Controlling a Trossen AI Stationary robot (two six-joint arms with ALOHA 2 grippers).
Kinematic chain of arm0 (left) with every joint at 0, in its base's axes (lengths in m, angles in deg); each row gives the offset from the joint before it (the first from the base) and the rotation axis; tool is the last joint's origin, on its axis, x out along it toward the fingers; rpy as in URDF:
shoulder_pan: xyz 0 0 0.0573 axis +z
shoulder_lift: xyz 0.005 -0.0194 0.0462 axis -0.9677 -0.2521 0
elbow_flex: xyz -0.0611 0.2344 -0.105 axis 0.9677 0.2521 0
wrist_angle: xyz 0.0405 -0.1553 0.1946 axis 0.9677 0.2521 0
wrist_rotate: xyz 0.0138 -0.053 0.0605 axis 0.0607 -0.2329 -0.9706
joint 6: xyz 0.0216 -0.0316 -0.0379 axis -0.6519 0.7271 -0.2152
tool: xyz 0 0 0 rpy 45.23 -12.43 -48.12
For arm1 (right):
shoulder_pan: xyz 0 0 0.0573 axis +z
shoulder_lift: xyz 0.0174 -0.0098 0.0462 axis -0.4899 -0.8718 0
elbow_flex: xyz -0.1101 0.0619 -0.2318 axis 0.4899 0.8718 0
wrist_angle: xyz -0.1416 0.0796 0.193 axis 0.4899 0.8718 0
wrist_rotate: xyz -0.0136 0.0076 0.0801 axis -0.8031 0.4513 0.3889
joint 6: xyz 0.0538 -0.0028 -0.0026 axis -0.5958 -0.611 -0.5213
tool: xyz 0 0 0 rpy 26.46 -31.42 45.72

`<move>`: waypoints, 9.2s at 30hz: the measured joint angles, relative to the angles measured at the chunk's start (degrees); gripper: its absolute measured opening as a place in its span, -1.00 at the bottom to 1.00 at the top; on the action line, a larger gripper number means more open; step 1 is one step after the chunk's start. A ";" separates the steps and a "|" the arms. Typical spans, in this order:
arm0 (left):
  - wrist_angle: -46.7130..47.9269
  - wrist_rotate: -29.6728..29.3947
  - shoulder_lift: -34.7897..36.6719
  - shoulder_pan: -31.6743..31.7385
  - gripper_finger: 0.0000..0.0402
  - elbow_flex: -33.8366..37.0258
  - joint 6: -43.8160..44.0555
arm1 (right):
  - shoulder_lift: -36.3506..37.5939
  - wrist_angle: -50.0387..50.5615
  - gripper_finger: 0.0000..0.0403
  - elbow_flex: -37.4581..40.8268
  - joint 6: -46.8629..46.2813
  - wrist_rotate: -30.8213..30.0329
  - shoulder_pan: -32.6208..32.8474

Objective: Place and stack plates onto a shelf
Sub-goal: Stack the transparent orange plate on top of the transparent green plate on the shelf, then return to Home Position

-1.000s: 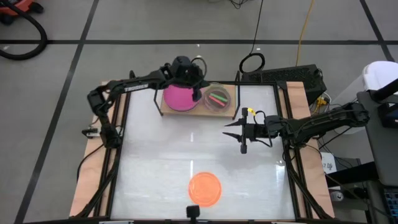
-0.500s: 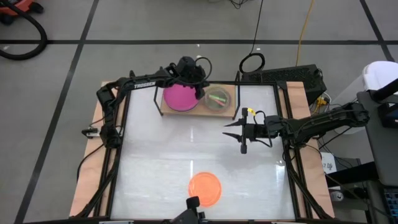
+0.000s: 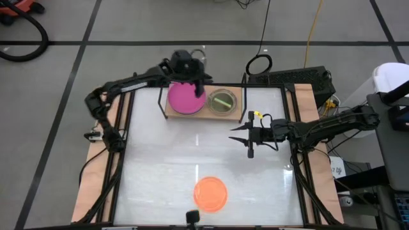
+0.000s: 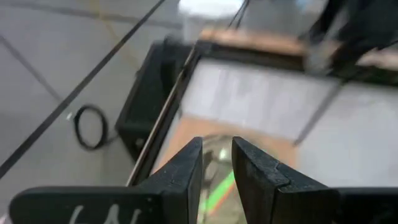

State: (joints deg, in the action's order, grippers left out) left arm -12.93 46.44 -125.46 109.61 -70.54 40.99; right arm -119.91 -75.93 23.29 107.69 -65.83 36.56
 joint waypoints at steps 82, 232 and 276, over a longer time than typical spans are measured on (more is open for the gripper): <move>-49.92 -17.55 55.56 -24.56 -0.54 65.73 24.40 | -40.16 -0.18 -0.41 -1.20 36.28 1.01 23.80; -44.21 -21.51 55.54 -28.74 -0.54 65.70 17.08 | -29.04 27.77 -0.43 -21.11 13.64 2.80 -26.12; -1.50 -22.96 100.76 -19.69 -0.54 65.68 11.11 | 40.23 11.13 -1.00 17.39 -7.36 17.88 -22.60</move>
State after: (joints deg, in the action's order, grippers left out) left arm -14.43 23.48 -24.71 89.92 -4.86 52.10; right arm -79.68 -64.80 40.68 100.33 -47.95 13.96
